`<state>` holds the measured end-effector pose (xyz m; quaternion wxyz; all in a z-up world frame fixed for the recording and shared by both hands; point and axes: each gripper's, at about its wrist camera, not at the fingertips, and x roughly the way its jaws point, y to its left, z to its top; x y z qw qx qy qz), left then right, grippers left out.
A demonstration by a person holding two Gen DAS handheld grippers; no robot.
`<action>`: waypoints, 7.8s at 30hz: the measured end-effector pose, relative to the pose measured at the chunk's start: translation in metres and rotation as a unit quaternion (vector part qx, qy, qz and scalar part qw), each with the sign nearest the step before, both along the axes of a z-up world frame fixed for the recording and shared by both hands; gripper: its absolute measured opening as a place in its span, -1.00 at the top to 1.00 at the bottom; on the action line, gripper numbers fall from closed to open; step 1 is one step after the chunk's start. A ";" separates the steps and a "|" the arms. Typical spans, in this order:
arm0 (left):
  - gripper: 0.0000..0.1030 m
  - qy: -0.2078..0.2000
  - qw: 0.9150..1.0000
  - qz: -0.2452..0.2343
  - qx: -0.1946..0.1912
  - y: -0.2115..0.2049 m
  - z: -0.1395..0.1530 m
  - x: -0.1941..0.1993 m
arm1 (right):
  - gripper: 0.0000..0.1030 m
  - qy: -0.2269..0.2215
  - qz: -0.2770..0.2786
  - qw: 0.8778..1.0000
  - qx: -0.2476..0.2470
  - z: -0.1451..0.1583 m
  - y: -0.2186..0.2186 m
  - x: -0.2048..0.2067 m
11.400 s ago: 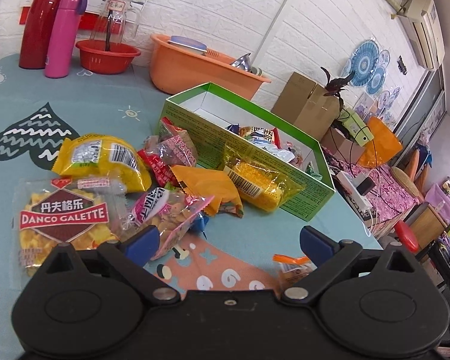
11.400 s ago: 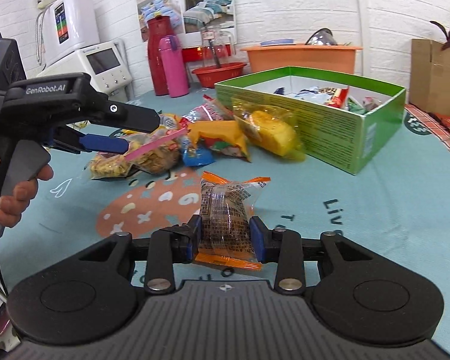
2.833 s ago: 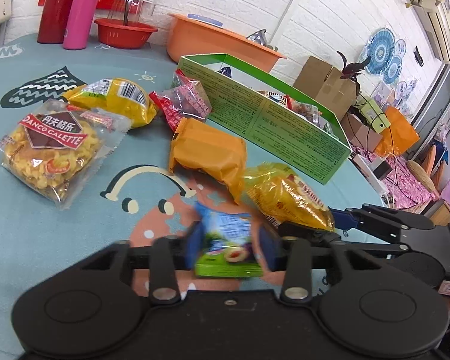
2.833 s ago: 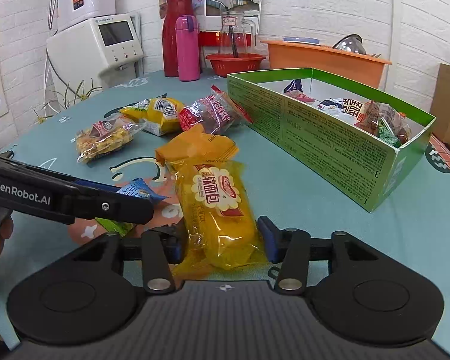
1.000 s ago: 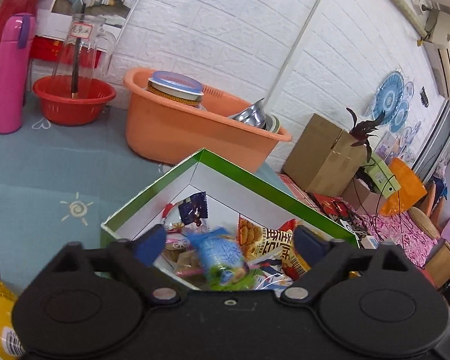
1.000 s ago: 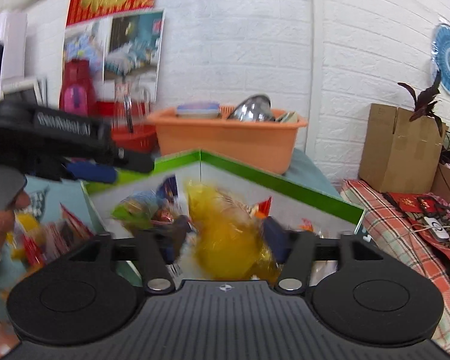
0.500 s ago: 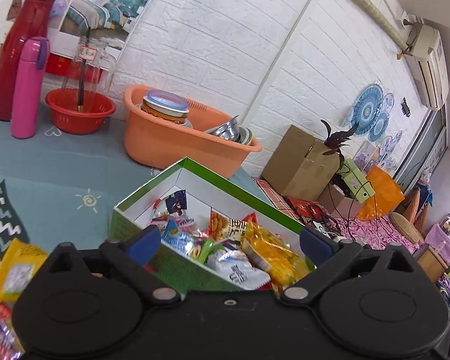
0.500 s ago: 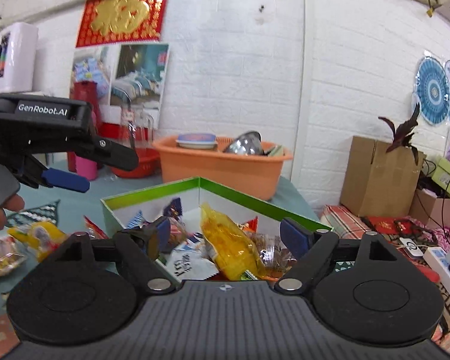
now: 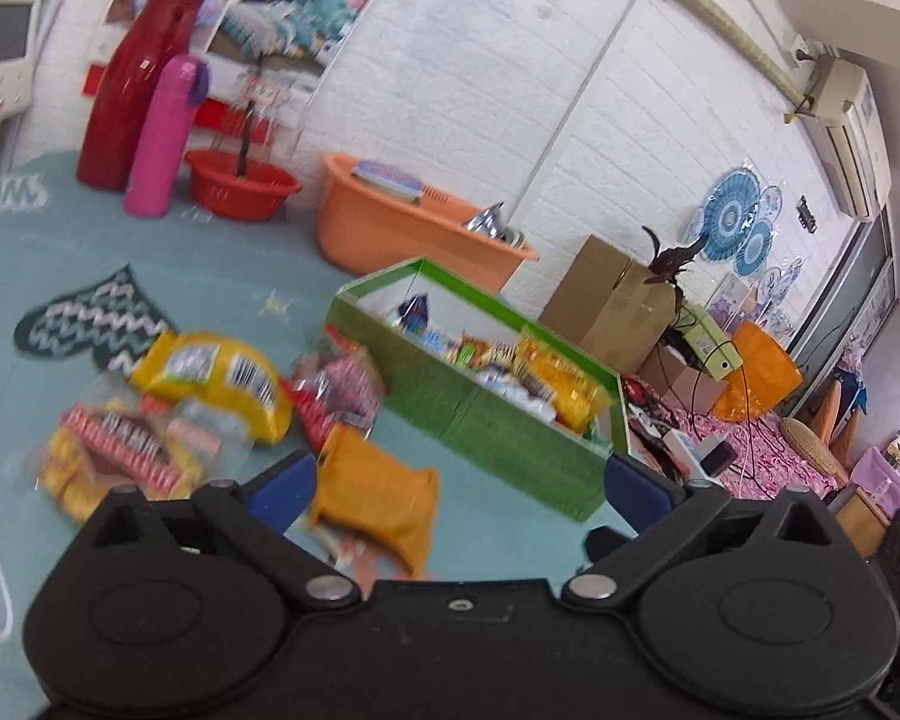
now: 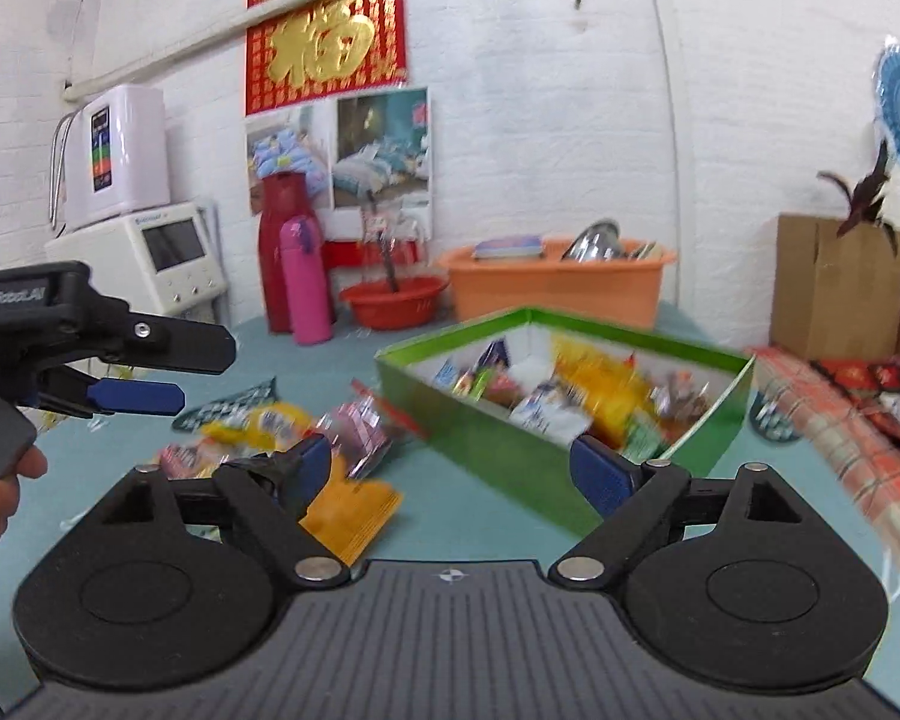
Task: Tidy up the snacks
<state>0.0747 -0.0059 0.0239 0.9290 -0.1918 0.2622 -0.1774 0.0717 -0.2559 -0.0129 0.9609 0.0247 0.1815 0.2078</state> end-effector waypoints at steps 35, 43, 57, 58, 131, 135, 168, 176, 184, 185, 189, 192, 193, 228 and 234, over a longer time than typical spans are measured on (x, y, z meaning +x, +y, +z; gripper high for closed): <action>-1.00 0.091 0.988 -0.112 -0.058 -0.024 -0.056 0.028 | -0.46 0.144 0.076 0.986 0.046 -0.046 -0.004 -0.007; -1.00 0.120 0.984 -0.121 -0.049 -0.032 -0.070 0.044 | -0.92 0.129 0.061 0.988 0.050 -0.044 -0.013 -0.008; -0.73 0.128 0.981 -0.136 -0.053 -0.026 -0.074 0.037 | -0.92 0.141 0.072 0.986 0.045 -0.050 -0.003 0.000; -0.73 0.126 0.981 -0.136 -0.053 -0.025 -0.074 0.036 | -0.92 0.141 0.070 0.986 0.045 -0.050 -0.003 0.000; -1.00 0.006 0.999 -0.032 0.011 -0.023 0.005 0.042 | -1.00 0.022 -0.040 0.999 0.004 0.000 -0.011 0.035; -1.00 0.027 0.999 -0.027 0.010 -0.017 -0.013 0.009 | -1.00 0.052 -0.019 0.998 0.008 -0.010 -0.005 0.016; -1.00 0.076 0.992 0.096 0.031 0.130 -0.050 0.047 | -1.00 0.105 0.066 0.992 -0.022 -0.028 0.065 -0.015; -0.58 0.077 0.993 0.078 0.043 0.130 -0.050 0.054 | -1.00 0.115 0.068 0.991 -0.024 -0.032 0.071 -0.012; -1.00 0.090 0.992 0.079 0.037 0.133 -0.058 0.061 | -1.00 0.117 0.066 0.991 -0.023 -0.033 0.070 -0.013; -0.84 0.090 0.992 0.074 0.037 0.131 -0.058 0.060 | -1.00 0.118 0.065 0.991 -0.022 -0.033 0.071 -0.013; -0.13 0.103 0.994 0.029 0.006 0.123 -0.061 0.057 | -1.00 0.119 0.065 0.991 -0.020 -0.034 0.070 -0.013; -0.09 0.097 0.995 0.004 0.009 0.105 -0.062 0.052 | -1.00 0.120 0.067 0.990 -0.020 -0.035 0.070 -0.013; -0.09 0.097 0.995 -0.009 0.005 0.098 -0.063 0.052 | -1.00 0.119 0.066 0.990 -0.020 -0.035 0.070 -0.014; -0.32 0.083 0.994 -0.061 -0.041 0.011 -0.045 0.053 | 0.15 0.108 0.063 0.991 0.053 -0.019 0.024 0.034; -0.32 0.027 0.997 -0.073 -0.027 -0.008 0.001 0.076 | 0.16 0.049 0.042 0.996 0.065 0.016 0.011 0.042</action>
